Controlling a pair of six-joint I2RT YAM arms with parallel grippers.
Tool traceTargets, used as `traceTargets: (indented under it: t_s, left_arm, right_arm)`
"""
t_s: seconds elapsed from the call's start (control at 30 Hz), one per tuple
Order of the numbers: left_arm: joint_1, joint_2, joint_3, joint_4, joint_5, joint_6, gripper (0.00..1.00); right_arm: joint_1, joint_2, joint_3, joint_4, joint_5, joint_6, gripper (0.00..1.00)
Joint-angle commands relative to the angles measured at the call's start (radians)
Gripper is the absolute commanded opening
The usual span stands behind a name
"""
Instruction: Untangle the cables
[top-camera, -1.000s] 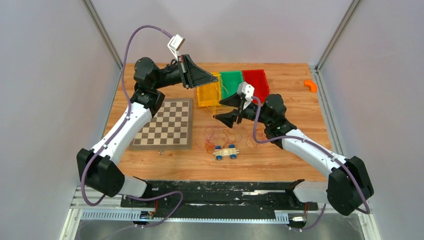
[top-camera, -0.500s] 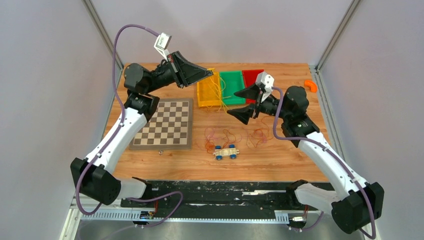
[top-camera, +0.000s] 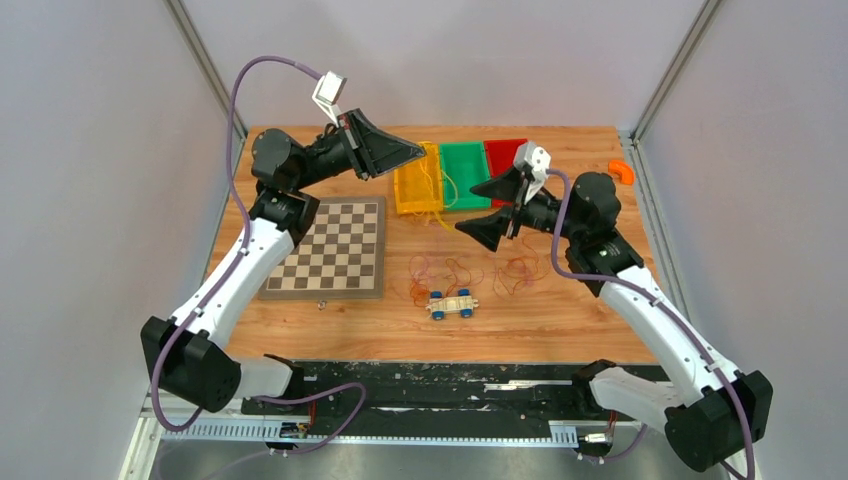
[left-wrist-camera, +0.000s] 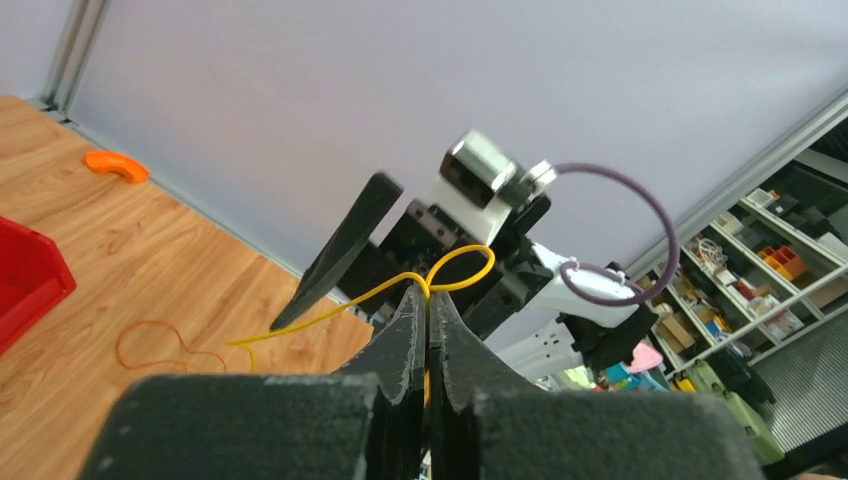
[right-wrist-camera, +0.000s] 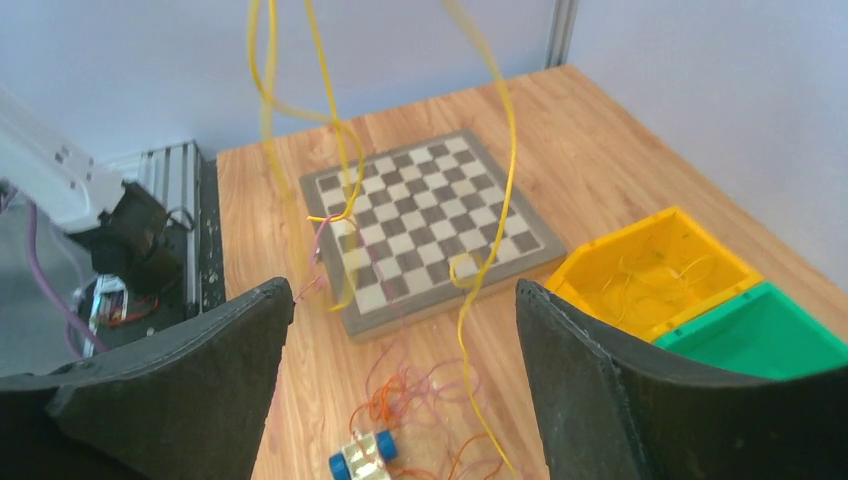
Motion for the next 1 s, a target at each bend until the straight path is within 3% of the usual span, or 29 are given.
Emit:
traceTargets:
  t_s: [0.0,0.2,0.37,0.5,0.77,0.97]
  left_arm:
    - [0.005,-0.065,-0.053,0.078,-0.04,0.001,0.0]
    - [-0.009,-0.097,-0.123,0.084,-0.051,0.006,0.0]
    - [0.036,-0.069,-0.04,0.059,-0.09,-0.027,0.0]
    - [0.04,-0.049,0.014,0.05,-0.094,-0.052,0.0]
    - [0.04,-0.043,0.025,0.041,-0.107,-0.05,0.0]
    - [0.041,-0.031,0.043,0.038,-0.107,-0.051,0.0]
  right_arm:
    - [0.0,0.04,0.187,-0.006,0.068,0.094,0.83]
    - [0.0,0.051,0.185,0.0,0.06,0.105,0.82]
    - [0.004,-0.038,-0.068,-0.011,-0.025,0.039,0.77]
    - [0.061,-0.044,-0.189,0.066,0.003,-0.048,0.71]
    - [0.149,0.203,-0.123,0.329,0.11,-0.052,0.63]
    - [0.205,0.294,-0.081,0.443,0.111,-0.064,0.53]
